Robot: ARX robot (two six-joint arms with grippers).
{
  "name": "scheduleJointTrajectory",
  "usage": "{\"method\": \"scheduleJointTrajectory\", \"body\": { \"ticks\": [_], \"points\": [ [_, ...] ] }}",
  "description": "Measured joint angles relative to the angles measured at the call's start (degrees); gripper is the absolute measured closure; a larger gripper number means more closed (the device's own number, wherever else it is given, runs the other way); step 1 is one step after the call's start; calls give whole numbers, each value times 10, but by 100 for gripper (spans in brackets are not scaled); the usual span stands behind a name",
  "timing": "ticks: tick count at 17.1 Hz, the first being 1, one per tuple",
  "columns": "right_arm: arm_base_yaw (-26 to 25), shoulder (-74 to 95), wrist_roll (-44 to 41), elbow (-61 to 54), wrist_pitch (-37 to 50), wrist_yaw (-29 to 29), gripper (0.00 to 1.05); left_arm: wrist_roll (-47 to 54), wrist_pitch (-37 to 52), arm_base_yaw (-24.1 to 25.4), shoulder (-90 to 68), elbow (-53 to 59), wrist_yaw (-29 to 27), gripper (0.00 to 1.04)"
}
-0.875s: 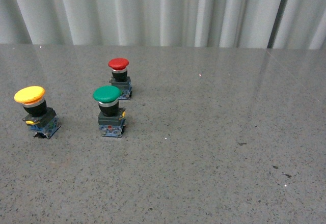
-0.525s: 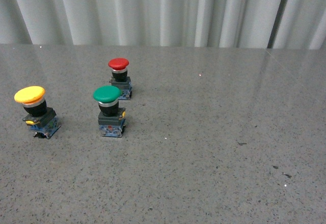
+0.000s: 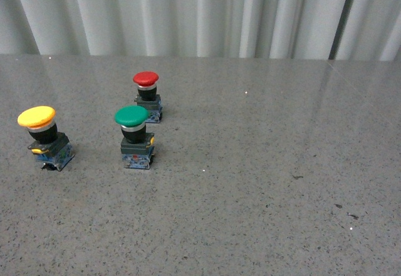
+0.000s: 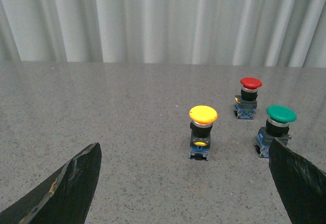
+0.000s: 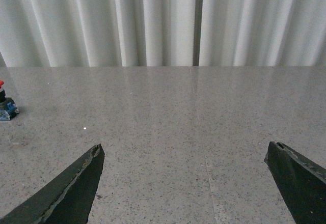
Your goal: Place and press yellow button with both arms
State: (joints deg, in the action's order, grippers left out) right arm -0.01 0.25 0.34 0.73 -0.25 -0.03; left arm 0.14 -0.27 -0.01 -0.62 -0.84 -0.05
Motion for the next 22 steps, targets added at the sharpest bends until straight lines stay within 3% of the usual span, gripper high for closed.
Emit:
{"method": "scheduleJointTrajectory", "body": {
  "ticks": [7,8,9,14,18,22],
  "points": [
    [0,0,0,0,0,0,6,0,0,0,0,0,0,7],
    [0,0,0,0,0,0,6,4,-47,-14,-11,-12,-37,7],
    [0,0,0,0,0,0,6,7,-42,-34,-65,-28,-77,7],
    [0,0,0,0,0,0,6,51,222,0,-406,-172,-21,7],
    [0,0,0,0,0,0,6,63,228,12,-674,-315,7,7],
    [0,0,0,0,0,0,6,73,198,-11,-809,-384,47,7]
  ]
}}
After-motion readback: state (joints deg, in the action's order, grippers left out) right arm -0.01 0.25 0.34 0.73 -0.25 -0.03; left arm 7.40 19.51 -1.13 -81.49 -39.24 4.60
